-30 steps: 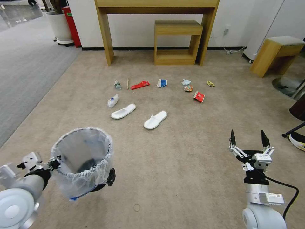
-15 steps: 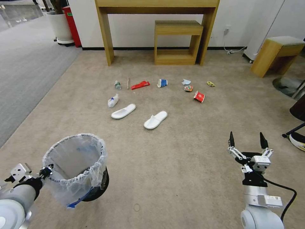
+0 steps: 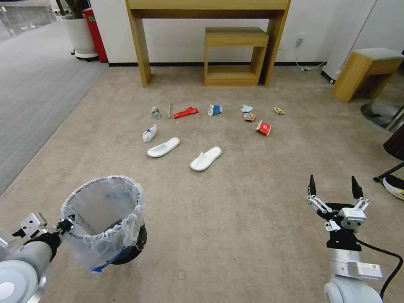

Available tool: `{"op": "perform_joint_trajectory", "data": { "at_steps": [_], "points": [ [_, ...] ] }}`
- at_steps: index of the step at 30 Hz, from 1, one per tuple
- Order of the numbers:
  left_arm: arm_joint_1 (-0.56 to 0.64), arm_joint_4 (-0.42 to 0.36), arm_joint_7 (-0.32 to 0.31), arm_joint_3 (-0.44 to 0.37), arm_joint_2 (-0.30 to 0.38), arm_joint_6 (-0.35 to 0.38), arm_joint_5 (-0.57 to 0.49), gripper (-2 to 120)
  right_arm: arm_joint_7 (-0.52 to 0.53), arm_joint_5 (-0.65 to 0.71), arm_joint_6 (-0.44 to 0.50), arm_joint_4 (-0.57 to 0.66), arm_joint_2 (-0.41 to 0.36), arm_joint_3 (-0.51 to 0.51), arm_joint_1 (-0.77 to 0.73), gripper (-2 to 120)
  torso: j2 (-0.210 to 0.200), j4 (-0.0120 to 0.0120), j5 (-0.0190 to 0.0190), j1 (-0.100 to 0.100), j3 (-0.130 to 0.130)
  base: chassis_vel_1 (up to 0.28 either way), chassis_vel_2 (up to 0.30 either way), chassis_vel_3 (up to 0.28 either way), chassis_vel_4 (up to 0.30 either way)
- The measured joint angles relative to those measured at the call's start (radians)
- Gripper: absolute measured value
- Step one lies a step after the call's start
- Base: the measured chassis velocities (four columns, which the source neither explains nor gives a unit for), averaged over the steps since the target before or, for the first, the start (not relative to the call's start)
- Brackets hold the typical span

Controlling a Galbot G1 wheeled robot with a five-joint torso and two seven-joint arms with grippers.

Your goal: Pick up the trash bin and place the garbage on the floor into it.

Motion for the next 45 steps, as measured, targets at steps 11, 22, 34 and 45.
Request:
{"op": "perform_joint_trajectory", "data": {
  "at_steps": [11, 22, 34, 45],
  "points": [
    [0.005, -0.006, 0.024, 0.011, -0.017, 0.000, 0.023, 3, 0.015, 0.001, -0.008, -0.004, -0.002, -0.001, 0.012, 100, 0.000, 0.0000, 0.0000, 0.000, 0.000, 0.024, 0.058, -0.025, -0.053],
    [0.008, -0.030, 0.037, 0.036, -0.043, 0.000, 0.062, 3, 0.019, 0.008, -0.008, -0.003, -0.006, 0.006, 0.014, 100, 0.000, 0.0000, -0.0003, 0.000, 0.000, 0.046, 0.328, -0.052, -0.330],
    [0.005, -0.029, 0.044, 0.040, -0.043, 0.000, 0.061, 3, 0.020, 0.006, -0.011, -0.003, -0.001, 0.004, 0.016, 100, 0.000, -0.0001, -0.0002, 0.000, 0.000, 0.011, 0.559, -0.016, -0.563],
    [0.005, -0.025, 0.052, 0.056, -0.050, 0.000, 0.068, 3, 0.020, 0.006, -0.014, -0.005, -0.002, 0.003, 0.021, 100, 0.000, 0.0001, -0.0002, 0.000, 0.000, -0.189, 0.521, 0.200, -0.528]
  ]
}}
